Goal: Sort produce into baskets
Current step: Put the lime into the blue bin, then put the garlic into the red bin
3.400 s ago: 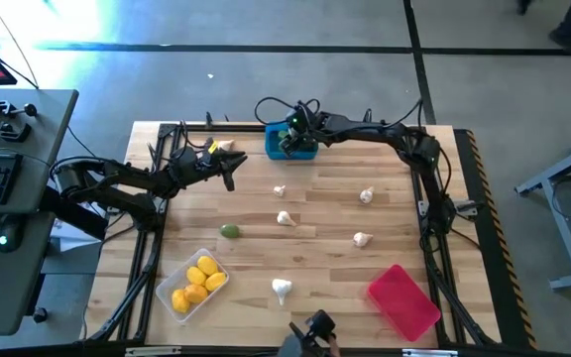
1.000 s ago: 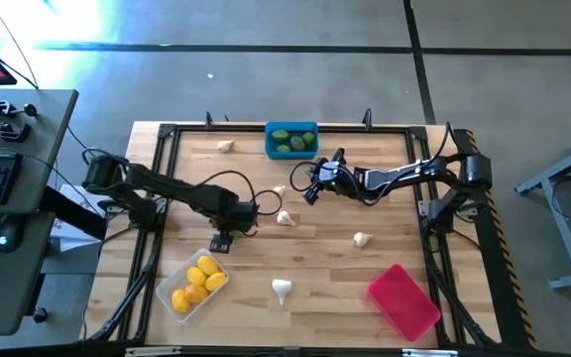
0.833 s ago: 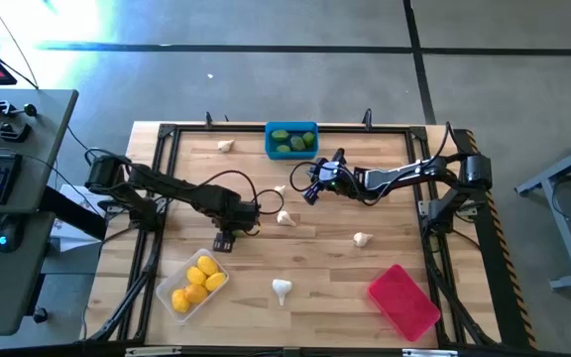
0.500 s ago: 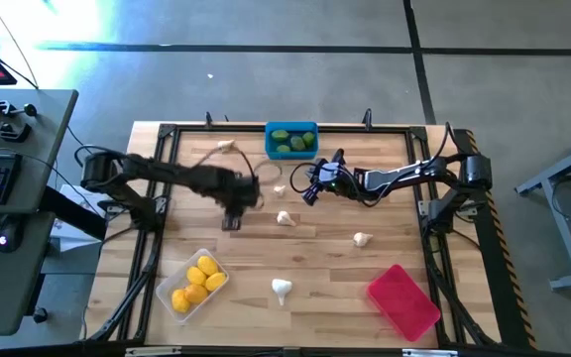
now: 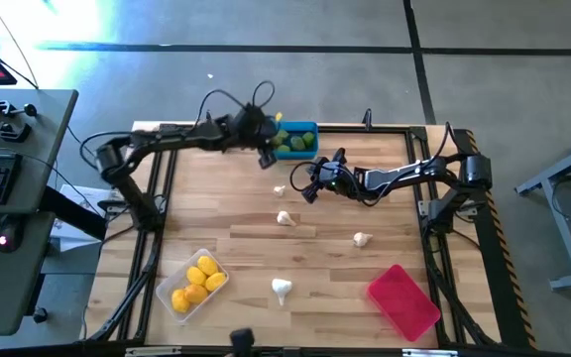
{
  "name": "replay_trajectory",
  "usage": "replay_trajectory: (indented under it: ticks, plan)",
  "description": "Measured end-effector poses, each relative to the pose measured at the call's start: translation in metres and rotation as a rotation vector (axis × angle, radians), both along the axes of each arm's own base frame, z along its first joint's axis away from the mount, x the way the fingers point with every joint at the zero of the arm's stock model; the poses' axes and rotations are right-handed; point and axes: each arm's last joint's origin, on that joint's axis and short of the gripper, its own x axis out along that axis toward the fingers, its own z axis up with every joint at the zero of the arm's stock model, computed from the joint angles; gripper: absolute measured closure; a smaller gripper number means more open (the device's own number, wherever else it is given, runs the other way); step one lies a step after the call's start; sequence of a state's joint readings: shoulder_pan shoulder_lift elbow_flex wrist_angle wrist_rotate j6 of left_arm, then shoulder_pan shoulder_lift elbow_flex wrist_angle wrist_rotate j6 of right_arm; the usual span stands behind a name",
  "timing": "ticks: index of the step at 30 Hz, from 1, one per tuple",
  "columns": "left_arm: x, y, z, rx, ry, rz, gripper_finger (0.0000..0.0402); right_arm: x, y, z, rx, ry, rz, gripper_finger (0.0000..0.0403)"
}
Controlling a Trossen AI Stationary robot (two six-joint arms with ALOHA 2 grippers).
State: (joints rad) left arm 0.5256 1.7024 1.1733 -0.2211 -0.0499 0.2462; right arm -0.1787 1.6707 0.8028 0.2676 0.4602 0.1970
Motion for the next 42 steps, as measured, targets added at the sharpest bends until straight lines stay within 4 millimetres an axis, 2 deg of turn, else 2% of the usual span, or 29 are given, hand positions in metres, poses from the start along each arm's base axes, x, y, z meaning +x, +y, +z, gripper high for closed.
replay_trajectory:
  ticks: [7,11,16,18,24,28,31,35,39,42]
  plan:
    - [0.024,0.038,-0.027,-0.025,0.079,-0.024,0.0288,0.0,0.0,0.0,0.001,-0.001,-0.003,0.0403]
    - [0.025,0.05,-0.037,-0.041,0.107,-0.002,0.0288,0.0,0.0,0.0,0.0,-0.002,-0.005,0.0403]
    - [0.021,0.058,-0.034,-0.043,0.093,0.015,0.0288,0.0,0.0,0.0,-0.003,-0.001,-0.01,0.0403]
    - [0.021,0.057,-0.035,-0.055,0.094,0.014,0.0268,0.0,-0.001,0.0,-0.01,-0.001,-0.025,0.0403]
    - [0.022,0.053,-0.036,-0.069,0.109,-0.008,0.0174,-0.001,-0.001,0.0,-0.015,-0.003,-0.039,0.0403]
    - [0.023,0.052,-0.033,-0.073,0.082,-0.012,0.0158,0.0,0.0,0.0,0.021,-0.01,0.013,0.0403]
    - [0.023,0.051,-0.025,-0.099,0.023,-0.056,0.0181,0.001,0.001,0.0,0.038,-0.013,0.038,0.04]
    - [0.025,0.051,-0.015,-0.088,-0.066,-0.094,0.024,0.003,0.003,0.001,0.074,-0.038,0.093,0.0376]
    - [0.017,0.041,-0.012,-0.031,-0.216,-0.131,0.0309,0.008,0.007,0.002,0.108,-0.101,0.159,0.032]
    - [0.0,0.029,-0.015,0.031,-0.338,-0.127,0.0359,0.015,0.014,-0.003,0.087,-0.125,0.209,0.0271]
